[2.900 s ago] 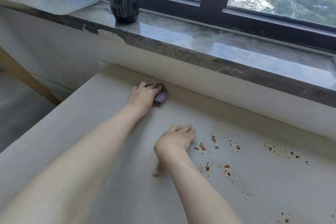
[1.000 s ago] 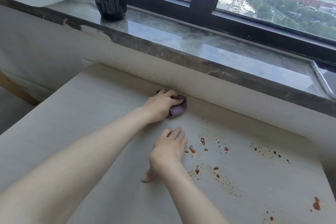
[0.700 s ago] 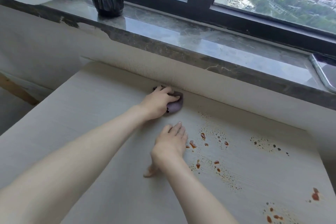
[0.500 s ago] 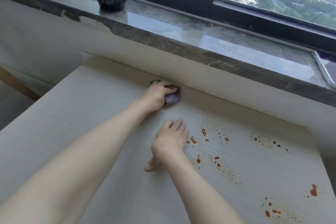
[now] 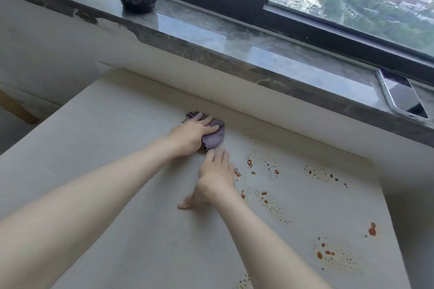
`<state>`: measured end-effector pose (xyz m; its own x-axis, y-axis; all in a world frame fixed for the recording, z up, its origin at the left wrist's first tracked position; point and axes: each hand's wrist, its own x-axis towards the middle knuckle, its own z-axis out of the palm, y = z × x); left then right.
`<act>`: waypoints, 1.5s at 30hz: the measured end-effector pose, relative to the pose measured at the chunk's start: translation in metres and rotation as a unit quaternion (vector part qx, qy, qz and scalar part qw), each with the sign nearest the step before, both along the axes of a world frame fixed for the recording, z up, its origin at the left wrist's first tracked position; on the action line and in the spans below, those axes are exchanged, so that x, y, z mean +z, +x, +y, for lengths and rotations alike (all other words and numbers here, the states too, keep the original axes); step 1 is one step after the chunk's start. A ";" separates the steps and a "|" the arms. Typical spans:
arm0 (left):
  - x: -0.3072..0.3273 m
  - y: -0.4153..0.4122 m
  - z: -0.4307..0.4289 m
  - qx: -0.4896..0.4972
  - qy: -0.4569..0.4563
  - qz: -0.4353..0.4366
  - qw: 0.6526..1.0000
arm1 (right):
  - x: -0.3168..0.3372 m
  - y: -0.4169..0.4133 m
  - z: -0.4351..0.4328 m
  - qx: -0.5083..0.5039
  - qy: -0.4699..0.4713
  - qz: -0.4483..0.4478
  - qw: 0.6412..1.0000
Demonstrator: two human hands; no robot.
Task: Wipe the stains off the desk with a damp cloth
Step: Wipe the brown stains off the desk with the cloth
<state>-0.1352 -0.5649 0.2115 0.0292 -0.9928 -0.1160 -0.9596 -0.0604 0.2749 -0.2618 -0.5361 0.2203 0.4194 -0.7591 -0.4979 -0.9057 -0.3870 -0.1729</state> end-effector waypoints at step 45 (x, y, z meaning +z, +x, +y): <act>-0.003 -0.049 0.024 0.068 -0.009 0.001 0.998 | 0.019 -0.133 -0.076 -0.072 0.056 0.043 0.995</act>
<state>-0.1844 -0.5405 0.2086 0.1636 -0.9817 -0.0975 -0.9421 -0.1848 0.2797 -0.3948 -0.6117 0.2393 0.2635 -0.7461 -0.6115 -0.9634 -0.2355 -0.1278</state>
